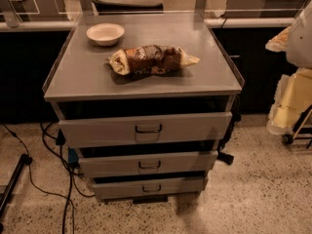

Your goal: Open middle drawer

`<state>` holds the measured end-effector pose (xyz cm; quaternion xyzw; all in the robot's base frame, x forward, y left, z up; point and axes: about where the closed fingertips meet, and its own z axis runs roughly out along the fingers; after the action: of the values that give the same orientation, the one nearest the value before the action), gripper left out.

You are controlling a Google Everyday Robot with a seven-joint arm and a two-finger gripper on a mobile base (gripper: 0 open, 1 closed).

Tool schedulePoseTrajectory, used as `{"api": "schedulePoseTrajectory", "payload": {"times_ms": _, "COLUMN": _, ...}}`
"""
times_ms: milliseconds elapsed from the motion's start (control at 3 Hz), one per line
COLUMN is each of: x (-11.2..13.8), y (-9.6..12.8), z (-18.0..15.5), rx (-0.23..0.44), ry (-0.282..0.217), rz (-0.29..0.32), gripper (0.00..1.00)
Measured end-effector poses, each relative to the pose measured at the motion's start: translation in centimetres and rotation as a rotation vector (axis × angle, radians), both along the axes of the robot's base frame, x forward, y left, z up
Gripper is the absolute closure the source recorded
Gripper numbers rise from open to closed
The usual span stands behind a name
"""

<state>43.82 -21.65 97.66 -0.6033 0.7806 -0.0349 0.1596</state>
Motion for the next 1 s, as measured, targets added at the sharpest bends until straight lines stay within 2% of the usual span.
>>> {"api": "schedulePoseTrajectory", "payload": {"times_ms": 333, "x": -0.1, "y": 0.1, "z": -0.2, "rx": 0.006, "ry": -0.002, "rz": 0.002, "gripper": 0.0}}
{"api": "schedulePoseTrajectory", "payload": {"times_ms": 667, "x": -0.6, "y": 0.6, "z": -2.0, "rx": 0.051, "ry": -0.013, "rz": 0.016, "gripper": 0.0}}
{"api": "schedulePoseTrajectory", "payload": {"times_ms": 1000, "x": -1.2, "y": 1.7, "z": -5.5, "rx": 0.121, "ry": -0.016, "rz": 0.02, "gripper": 0.0}}
